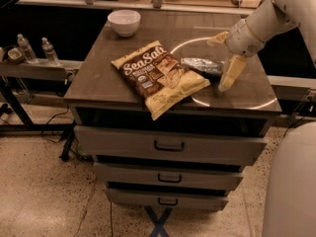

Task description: Move redbull can near brown chip bag

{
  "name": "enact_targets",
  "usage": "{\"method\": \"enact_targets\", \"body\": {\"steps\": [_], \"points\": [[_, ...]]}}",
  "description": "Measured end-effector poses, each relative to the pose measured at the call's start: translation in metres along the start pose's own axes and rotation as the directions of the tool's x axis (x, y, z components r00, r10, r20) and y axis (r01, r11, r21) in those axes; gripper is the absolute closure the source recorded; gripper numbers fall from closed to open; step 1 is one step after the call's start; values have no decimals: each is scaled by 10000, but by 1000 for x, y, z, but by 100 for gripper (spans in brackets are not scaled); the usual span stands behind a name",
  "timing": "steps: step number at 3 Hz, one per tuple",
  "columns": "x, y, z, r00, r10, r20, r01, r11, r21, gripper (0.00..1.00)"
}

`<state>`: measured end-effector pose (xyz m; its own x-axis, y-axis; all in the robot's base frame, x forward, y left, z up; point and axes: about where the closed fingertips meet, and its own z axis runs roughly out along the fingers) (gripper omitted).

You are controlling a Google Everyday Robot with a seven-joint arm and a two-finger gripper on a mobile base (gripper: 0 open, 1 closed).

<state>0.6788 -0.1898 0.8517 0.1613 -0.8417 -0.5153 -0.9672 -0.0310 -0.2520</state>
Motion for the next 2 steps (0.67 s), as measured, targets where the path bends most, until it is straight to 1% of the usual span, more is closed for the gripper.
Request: {"method": "enact_targets", "body": {"steps": [1, 2], "points": [[0, 0, 1, 10000, -26, -18, 26, 10000, -19, 0], [13, -14, -28, 9956, 933, 102, -938, 9927, 762, 0]]}}
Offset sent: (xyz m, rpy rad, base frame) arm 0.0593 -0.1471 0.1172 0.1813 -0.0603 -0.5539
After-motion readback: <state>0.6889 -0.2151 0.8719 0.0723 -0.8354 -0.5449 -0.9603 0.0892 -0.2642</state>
